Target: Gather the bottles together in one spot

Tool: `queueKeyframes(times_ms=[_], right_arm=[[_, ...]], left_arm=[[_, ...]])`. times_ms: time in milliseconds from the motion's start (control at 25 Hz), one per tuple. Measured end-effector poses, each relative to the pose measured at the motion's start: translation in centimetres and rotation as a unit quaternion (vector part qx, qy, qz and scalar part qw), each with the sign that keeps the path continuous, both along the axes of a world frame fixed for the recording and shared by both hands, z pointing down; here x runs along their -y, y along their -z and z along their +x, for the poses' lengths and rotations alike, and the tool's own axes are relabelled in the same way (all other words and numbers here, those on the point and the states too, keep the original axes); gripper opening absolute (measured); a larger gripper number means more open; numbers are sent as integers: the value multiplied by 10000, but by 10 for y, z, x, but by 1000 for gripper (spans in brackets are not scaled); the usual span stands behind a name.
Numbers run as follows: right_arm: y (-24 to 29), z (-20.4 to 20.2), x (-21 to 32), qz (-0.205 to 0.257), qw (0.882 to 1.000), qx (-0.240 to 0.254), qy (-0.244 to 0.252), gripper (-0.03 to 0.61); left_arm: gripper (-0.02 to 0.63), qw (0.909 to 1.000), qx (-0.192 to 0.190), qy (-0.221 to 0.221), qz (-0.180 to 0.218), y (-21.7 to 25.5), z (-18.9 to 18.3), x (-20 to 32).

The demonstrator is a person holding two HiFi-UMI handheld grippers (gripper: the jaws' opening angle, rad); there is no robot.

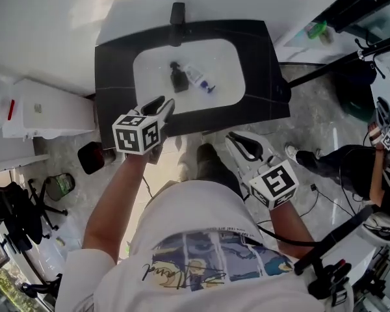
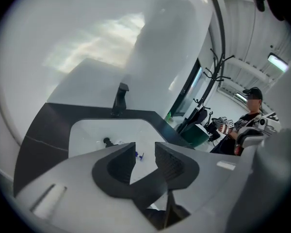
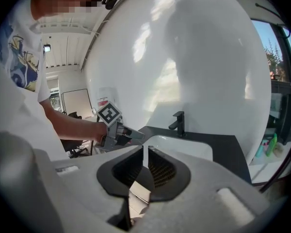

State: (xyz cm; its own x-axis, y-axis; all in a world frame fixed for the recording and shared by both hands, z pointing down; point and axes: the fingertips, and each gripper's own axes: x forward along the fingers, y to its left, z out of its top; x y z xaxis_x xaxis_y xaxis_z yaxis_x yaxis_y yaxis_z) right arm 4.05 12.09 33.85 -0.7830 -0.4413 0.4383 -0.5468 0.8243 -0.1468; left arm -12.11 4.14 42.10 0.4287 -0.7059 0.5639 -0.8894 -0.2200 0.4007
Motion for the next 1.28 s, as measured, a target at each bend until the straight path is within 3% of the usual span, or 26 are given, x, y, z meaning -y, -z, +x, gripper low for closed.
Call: queueKeyframes(times_ms=[440, 840, 1120, 1280], right_arm=[[-35, 31, 106, -419, 9991, -36, 32, 32], [-57, 57, 144, -829, 9962, -259, -61, 32], [-71, 65, 152, -1068, 9934, -408, -93, 32], [-78, 70, 157, -1151, 9922, -453, -171, 32]], left_arm=[[163, 9901, 288, 647, -1214, -129, -30, 125], [181, 9768, 361, 801, -1954, -211, -44, 174], [210, 9692, 138, 904, -2285, -258, -50, 192], [212, 9611, 207, 891, -2607, -277, -54, 190]])
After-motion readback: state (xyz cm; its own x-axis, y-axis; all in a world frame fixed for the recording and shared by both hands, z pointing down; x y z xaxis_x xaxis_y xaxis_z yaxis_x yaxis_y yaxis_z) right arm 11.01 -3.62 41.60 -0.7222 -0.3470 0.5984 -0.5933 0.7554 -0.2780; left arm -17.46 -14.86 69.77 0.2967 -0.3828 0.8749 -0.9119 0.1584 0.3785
